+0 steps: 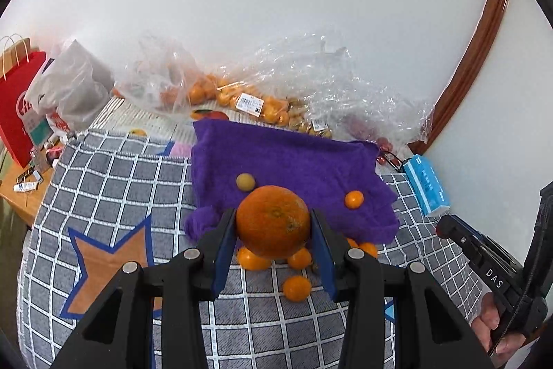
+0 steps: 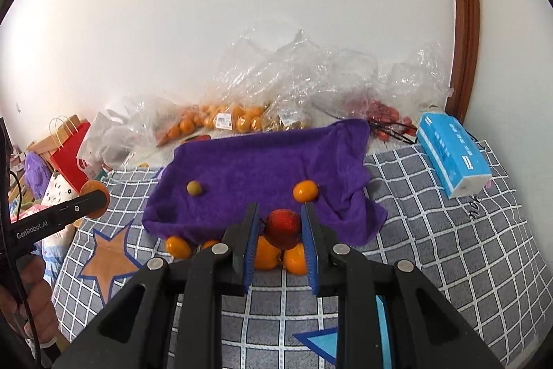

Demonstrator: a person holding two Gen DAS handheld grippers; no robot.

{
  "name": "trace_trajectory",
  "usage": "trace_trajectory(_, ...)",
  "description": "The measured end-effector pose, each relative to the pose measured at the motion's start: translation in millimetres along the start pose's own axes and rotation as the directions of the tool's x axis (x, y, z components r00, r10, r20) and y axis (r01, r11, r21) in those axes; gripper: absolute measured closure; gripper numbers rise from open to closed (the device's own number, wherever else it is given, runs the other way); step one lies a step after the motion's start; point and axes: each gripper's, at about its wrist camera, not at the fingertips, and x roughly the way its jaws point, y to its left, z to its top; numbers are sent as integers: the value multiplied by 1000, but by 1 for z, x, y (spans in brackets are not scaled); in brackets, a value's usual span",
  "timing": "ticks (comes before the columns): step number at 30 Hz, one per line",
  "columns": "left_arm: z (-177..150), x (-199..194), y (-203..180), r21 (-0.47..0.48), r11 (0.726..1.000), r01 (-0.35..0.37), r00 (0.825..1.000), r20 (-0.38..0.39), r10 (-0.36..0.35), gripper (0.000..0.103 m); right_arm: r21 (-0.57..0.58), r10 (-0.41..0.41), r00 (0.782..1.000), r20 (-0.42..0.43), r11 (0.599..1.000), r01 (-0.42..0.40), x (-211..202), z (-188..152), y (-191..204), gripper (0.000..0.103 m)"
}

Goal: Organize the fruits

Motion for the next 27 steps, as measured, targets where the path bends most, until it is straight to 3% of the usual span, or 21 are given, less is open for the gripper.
trace_trajectory(10,13,2,-4,2,1000,16,1000,21,-16,63,-41,17,1000,6,999,-17,9,15,9,79)
trace_trajectory(27,24,30,-7,1,1000,14,1000,-8,-14,63,-24,21,1000,-15,999,-21,37,28,-2,79)
